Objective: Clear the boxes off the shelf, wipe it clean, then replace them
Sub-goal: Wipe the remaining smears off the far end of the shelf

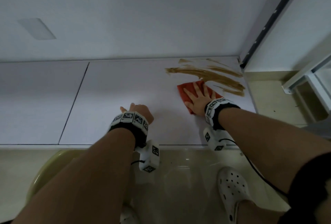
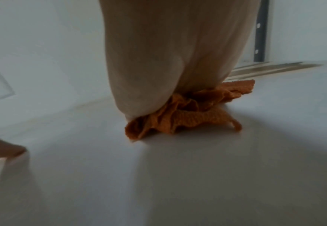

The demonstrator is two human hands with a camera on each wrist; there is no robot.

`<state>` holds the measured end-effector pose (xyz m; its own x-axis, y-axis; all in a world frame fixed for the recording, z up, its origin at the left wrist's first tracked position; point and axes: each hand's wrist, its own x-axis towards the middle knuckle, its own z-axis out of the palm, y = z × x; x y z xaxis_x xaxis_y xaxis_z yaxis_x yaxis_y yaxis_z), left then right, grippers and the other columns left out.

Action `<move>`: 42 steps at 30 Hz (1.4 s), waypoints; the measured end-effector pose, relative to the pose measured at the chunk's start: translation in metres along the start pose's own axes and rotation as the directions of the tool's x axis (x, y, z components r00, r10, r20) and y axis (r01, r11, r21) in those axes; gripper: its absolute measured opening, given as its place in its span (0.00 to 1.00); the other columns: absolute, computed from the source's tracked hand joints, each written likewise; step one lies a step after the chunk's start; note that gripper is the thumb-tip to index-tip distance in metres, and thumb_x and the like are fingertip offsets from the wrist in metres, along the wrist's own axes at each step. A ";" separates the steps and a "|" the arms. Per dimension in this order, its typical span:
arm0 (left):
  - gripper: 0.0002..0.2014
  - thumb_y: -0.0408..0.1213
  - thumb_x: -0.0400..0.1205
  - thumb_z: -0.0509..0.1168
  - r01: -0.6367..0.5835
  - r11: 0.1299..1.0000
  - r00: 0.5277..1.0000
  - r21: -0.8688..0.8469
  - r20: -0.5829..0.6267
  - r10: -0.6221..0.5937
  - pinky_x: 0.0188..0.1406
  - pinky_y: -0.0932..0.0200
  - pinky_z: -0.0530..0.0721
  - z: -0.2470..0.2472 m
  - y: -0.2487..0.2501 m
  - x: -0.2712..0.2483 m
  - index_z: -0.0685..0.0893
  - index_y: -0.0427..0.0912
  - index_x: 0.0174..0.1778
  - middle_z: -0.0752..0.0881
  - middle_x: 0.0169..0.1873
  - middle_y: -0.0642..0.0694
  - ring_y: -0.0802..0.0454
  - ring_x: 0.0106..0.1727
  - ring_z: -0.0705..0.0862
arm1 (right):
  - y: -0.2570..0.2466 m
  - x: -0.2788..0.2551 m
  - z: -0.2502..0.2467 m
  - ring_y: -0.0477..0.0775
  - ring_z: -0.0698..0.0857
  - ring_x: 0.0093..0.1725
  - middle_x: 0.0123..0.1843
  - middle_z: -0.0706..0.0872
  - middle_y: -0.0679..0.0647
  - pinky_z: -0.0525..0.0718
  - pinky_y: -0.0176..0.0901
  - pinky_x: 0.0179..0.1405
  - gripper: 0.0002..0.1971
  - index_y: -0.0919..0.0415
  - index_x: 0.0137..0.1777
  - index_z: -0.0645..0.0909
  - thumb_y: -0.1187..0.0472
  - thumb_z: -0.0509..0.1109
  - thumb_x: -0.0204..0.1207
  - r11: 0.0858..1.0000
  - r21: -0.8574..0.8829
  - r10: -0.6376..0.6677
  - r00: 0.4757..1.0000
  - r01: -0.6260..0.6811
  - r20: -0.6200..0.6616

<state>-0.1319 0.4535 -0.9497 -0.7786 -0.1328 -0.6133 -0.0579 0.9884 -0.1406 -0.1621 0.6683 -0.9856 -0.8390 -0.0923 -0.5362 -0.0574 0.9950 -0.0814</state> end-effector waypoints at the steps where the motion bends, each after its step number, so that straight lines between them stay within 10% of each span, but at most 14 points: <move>1: 0.20 0.38 0.81 0.53 0.002 1.000 1.000 -0.007 0.002 -0.002 0.78 0.31 0.52 -0.002 0.002 -0.001 0.78 0.46 0.68 0.76 0.70 0.45 0.45 0.78 0.63 | 0.007 0.000 -0.001 0.66 0.33 0.82 0.83 0.29 0.50 0.40 0.70 0.78 0.30 0.37 0.81 0.38 0.37 0.45 0.82 0.999 0.013 0.029 1.000 -0.029 -0.007; 9: 0.18 0.39 0.82 0.53 0.017 0.999 1.000 -0.030 -0.004 -0.017 0.80 0.33 0.51 -0.003 0.010 -0.008 0.79 0.43 0.65 0.75 0.72 0.43 0.44 0.80 0.61 | 0.053 -0.040 0.011 0.66 0.35 0.82 0.84 0.32 0.51 0.43 0.70 0.79 0.30 0.37 0.81 0.37 0.40 0.46 0.83 0.967 0.113 0.231 0.972 -0.227 -0.027; 20: 0.20 0.42 0.82 0.55 0.053 0.999 0.998 0.001 0.023 -0.053 0.80 0.34 0.51 -0.002 0.022 -0.009 0.78 0.40 0.67 0.70 0.75 0.38 0.40 0.80 0.61 | 0.020 -0.036 0.020 0.64 0.33 0.82 0.83 0.30 0.48 0.40 0.71 0.79 0.30 0.34 0.80 0.35 0.37 0.45 0.82 0.997 -0.058 -0.050 0.998 0.052 0.035; 35: 0.17 0.38 0.81 0.54 0.063 0.998 0.998 0.005 0.007 -0.063 0.80 0.34 0.49 -0.005 0.030 -0.010 0.81 0.38 0.62 0.72 0.74 0.38 0.40 0.81 0.59 | 0.085 -0.030 0.001 0.66 0.34 0.82 0.84 0.31 0.51 0.41 0.69 0.79 0.31 0.38 0.82 0.36 0.38 0.45 0.83 0.935 0.164 0.318 0.948 -0.314 0.004; 42: 0.19 0.39 0.82 0.54 0.070 0.997 0.998 0.014 0.005 -0.070 0.81 0.34 0.47 -0.003 0.034 -0.013 0.79 0.37 0.65 0.70 0.76 0.38 0.39 0.82 0.57 | 0.058 -0.053 0.024 0.66 0.34 0.82 0.84 0.32 0.51 0.40 0.71 0.79 0.30 0.37 0.81 0.35 0.40 0.44 0.83 0.967 0.131 0.224 0.974 -0.218 -0.035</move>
<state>-0.1254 0.4890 -0.9437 -0.7693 -0.2025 -0.6060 -0.1039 0.9755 -0.1941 -0.1075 0.7302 -0.9823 -0.8491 0.1348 -0.5108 0.1986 0.9774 -0.0723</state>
